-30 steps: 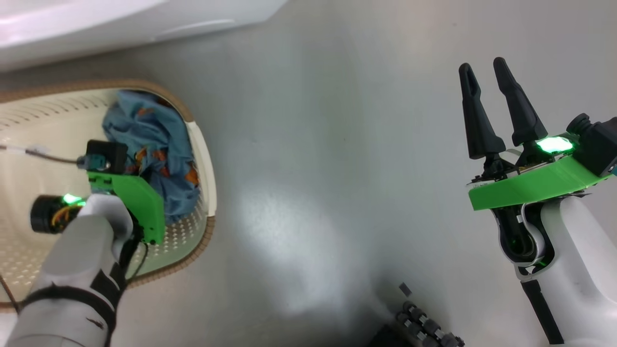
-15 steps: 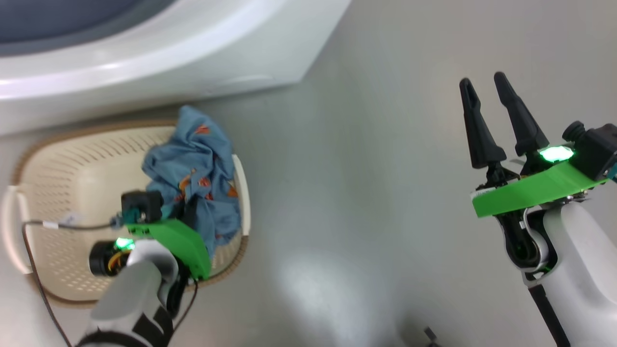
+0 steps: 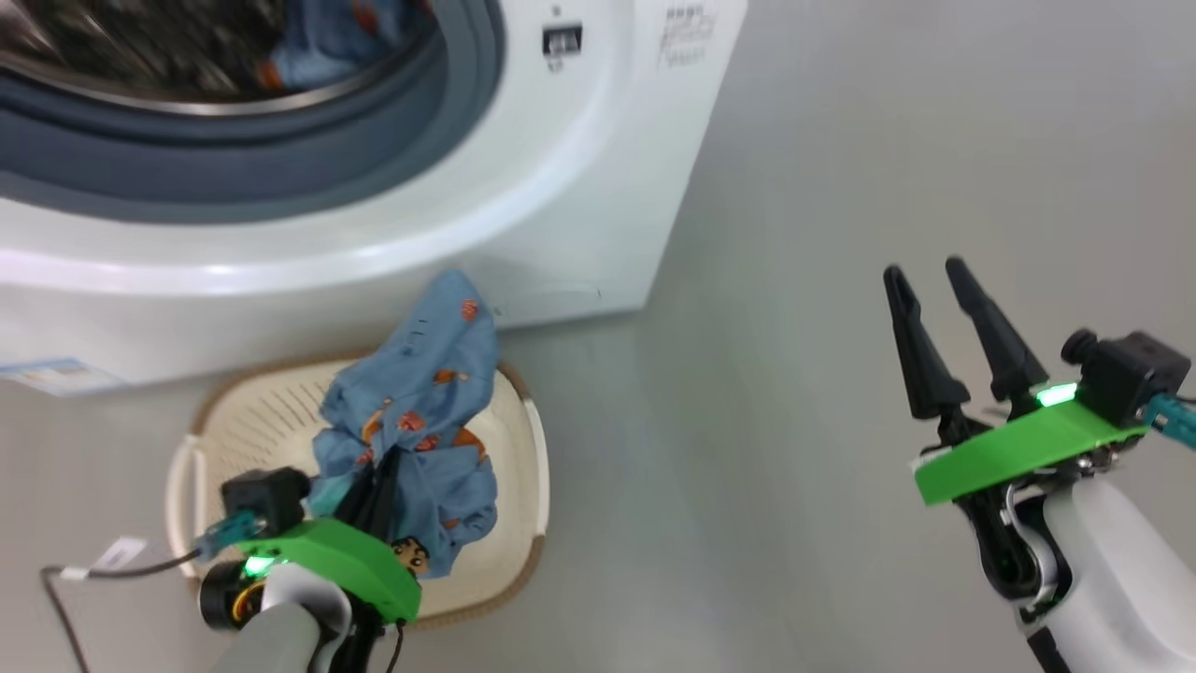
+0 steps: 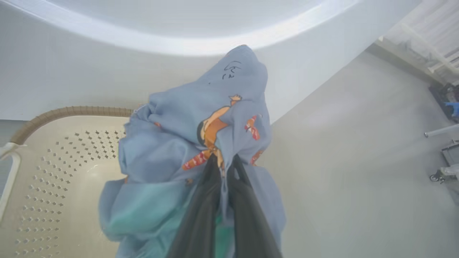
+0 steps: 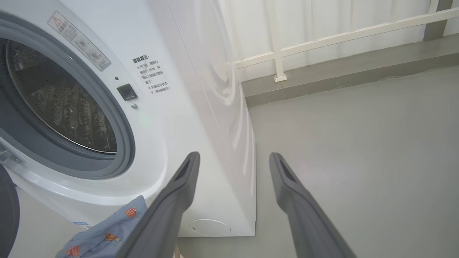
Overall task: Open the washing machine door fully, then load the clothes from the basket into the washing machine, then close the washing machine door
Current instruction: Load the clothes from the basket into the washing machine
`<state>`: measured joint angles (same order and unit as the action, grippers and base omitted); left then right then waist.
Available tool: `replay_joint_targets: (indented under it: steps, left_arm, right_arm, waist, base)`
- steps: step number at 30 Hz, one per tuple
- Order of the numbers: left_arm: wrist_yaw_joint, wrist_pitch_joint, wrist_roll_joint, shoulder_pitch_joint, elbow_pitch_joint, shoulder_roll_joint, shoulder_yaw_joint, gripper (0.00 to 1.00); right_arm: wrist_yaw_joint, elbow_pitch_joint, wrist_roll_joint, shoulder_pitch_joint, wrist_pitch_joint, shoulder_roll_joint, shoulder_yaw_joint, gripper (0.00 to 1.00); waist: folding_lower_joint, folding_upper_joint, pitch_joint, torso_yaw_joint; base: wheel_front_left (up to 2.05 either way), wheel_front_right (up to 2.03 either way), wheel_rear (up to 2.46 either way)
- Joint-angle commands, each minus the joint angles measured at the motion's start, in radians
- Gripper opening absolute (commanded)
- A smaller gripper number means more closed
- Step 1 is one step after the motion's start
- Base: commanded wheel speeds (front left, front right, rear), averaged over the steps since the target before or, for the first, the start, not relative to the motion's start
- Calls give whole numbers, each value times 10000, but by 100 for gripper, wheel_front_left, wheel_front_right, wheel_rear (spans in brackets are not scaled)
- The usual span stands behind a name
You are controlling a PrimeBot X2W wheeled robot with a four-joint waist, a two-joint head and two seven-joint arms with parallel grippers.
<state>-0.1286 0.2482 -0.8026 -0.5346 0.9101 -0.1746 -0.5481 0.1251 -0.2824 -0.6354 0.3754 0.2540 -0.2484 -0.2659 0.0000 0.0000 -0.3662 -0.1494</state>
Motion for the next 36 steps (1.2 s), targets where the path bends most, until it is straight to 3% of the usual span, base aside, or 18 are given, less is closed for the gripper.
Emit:
replay_joint_targets:
  steps: [1, 7, 15, 36]
  left_arm:
    - [-20, 131, -43, 330, -547, -310, 546, 0]
    - [-4, 133, 575, 1485, -2291, -255, 1730, 0]
    - [353, 134, 1539, 2596, -4517, -202, 2693, 0]
    - [1627, -174, 1982, 4087, -7733, -351, 3016, 0]
  right_arm:
    - [56, 112, -192, -293, 78, -85, -212, 100]
    - [56, -77, -267, -762, 78, -79, -162, 100]
    - [56, -154, -261, -1283, 78, -179, 16, 100]
    - [56, -183, -142, -1668, 78, -392, -95, 100]
  waist:
    - [0, 0, 1278, 432]
    - [0, 0, 2116, 509]
    - [0, 0, 2916, 729]
    - [0, 0, 3701, 973]
  base:
    - [0, 0, 0]
    - [0, 0, 0]
    - [0, 0, 0]
    - [0, 0, 0]
